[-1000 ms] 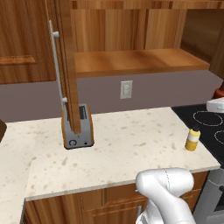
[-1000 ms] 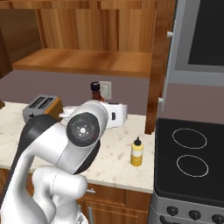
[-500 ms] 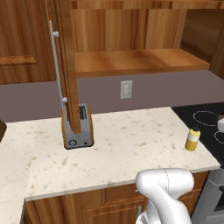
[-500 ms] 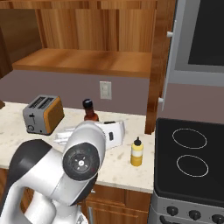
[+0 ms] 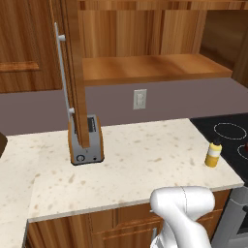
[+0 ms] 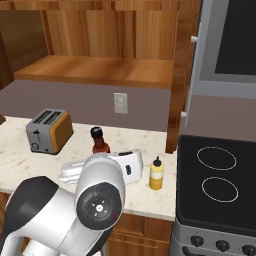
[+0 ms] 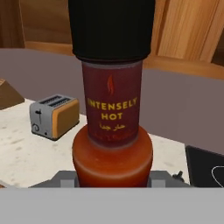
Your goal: Take 2 condiments from the cabinet and move them on the counter near the stove.Make sure the condiments are lined up with each other, next to each other.
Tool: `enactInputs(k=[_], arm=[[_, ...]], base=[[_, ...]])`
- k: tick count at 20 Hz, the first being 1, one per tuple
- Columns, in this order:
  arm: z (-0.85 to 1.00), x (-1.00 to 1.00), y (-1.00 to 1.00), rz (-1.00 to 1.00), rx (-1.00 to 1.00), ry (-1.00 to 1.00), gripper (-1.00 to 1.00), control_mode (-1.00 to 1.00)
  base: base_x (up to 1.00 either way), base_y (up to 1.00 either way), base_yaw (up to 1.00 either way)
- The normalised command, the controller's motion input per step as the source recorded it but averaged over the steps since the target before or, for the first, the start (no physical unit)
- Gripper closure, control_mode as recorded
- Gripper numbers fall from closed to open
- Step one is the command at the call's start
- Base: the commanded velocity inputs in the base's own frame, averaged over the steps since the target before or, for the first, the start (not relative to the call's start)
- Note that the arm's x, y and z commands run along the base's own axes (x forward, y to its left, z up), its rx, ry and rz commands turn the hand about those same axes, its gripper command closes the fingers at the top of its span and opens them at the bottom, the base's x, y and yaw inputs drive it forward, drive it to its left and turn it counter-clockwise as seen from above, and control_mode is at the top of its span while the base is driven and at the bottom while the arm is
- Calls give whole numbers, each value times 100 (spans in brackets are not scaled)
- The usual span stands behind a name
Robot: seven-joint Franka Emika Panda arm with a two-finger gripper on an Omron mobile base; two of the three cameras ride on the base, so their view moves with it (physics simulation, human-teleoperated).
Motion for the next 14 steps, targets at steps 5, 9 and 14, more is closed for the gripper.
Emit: enactInputs(k=[5,9,14], arm=[[-26,0,-7,1,-2,1,100,-100],[-31,0,-4,0,-4,0,100,-100],[-35,0,-7,0,-1,0,100,-100]], base=[[0,0,0],[0,0,0],[0,0,0]])
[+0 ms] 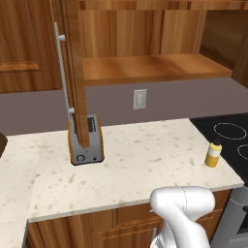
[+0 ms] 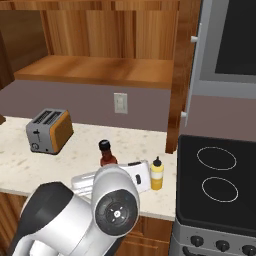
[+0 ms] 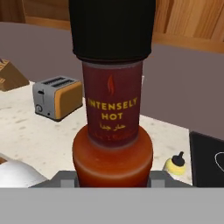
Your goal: Take 2 condiments from the cabinet and move them on the counter near the stove.Make sure the condiments are lined up with each other, next to each other.
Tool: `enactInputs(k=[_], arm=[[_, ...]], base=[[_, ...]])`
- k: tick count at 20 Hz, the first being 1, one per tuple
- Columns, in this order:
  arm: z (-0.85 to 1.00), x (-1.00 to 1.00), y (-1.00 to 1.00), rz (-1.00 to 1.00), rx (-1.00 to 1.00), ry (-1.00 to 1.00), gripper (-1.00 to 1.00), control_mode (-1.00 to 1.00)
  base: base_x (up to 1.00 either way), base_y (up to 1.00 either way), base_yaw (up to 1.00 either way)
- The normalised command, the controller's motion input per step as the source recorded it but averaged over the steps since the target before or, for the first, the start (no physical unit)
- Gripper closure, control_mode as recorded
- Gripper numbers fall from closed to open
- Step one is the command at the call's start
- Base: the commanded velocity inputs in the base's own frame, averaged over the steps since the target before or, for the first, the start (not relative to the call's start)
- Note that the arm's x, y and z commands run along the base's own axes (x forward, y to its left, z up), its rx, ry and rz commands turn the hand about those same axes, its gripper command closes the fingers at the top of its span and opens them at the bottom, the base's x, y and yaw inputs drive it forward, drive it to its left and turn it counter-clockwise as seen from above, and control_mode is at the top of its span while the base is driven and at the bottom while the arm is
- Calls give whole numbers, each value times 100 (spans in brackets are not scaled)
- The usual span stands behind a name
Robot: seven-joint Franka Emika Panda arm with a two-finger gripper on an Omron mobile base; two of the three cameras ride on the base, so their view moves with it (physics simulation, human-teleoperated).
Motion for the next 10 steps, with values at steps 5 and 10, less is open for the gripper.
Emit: enactInputs(k=[5,10], arm=[[-35,0,-17,0,0,0,100,-100],[-31,0,-16,0,0,0,100,-100]], base=[[0,0,0],[0,0,0]])
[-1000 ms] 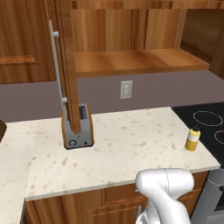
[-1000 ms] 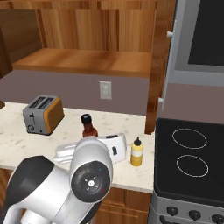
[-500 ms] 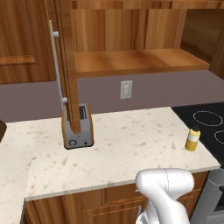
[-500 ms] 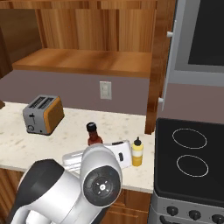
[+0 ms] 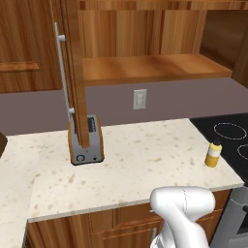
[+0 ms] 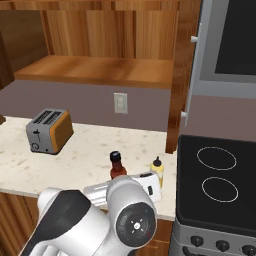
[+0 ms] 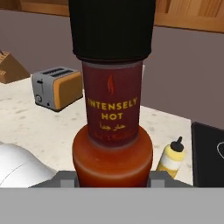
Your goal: Take 2 condiments from the cabinet and move them on the counter near the stove.Make sure the condiments are lined up with each other, next to each other.
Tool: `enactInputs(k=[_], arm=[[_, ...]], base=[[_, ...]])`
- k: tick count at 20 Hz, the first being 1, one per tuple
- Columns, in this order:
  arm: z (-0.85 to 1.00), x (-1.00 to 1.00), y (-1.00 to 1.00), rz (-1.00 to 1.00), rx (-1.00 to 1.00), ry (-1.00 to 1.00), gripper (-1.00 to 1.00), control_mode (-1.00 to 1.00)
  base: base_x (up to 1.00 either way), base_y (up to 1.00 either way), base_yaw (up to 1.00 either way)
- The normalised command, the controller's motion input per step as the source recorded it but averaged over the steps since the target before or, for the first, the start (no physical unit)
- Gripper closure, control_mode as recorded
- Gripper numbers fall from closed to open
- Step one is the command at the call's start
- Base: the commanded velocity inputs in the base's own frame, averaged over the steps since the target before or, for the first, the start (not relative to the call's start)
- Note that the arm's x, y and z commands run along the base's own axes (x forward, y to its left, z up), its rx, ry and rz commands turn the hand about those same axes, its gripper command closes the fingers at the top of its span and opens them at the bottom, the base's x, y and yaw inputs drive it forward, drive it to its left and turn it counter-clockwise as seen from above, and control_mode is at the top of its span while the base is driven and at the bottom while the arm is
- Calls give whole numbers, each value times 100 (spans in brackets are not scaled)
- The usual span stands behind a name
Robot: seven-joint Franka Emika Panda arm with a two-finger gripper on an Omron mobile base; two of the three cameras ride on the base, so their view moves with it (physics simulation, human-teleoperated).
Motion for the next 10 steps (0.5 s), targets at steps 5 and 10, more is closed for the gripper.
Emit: enactInputs(k=[5,10], arm=[[-20,0,-10,3,2,3,100,-100],[-3,0,-5,2,4,12,100,-100]], base=[[0,0,0],[0,0,0]])
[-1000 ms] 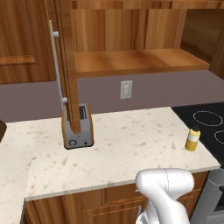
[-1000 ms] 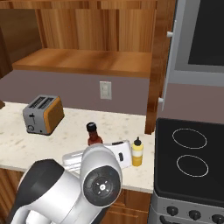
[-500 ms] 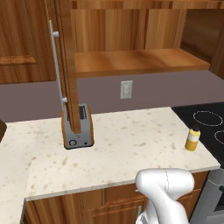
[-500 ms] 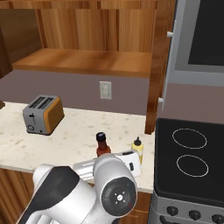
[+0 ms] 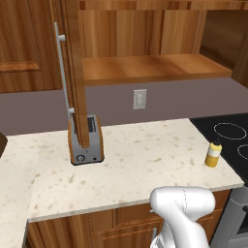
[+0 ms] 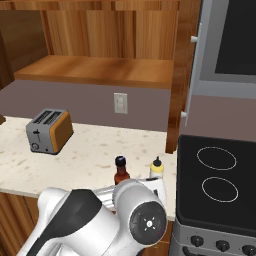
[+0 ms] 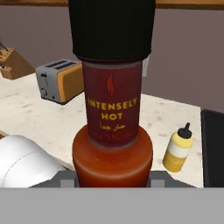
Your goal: Take 2 condiments from the cabinet and move them on the counter near the stove.Make sure the condiments are lined up with each other, next to each other.
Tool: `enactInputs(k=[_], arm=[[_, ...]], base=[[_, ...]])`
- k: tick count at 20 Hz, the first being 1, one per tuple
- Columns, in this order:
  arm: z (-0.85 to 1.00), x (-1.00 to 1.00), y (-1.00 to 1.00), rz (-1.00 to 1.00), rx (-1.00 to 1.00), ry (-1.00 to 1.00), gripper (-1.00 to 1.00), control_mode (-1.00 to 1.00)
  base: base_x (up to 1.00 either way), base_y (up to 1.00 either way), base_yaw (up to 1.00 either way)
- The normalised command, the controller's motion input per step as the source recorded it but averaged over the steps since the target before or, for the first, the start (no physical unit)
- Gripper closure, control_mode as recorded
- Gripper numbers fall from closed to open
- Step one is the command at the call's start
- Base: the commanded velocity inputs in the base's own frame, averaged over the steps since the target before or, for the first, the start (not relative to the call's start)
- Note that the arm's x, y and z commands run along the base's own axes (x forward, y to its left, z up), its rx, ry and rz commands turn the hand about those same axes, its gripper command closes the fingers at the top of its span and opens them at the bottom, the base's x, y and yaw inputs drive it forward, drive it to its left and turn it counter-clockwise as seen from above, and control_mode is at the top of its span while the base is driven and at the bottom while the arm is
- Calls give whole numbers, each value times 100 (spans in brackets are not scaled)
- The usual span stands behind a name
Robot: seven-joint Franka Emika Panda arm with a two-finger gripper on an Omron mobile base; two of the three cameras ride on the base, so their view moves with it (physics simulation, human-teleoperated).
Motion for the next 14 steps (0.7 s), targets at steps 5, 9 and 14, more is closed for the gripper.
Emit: enactInputs(k=[5,9,14], arm=[[-9,0,-4,3,4,13,100,-100],[-33,0,-4,0,3,1,100,-100],[-42,1,0,2,3,-6,100,-100]], base=[[0,0,0],[0,0,0],[0,0,0]])
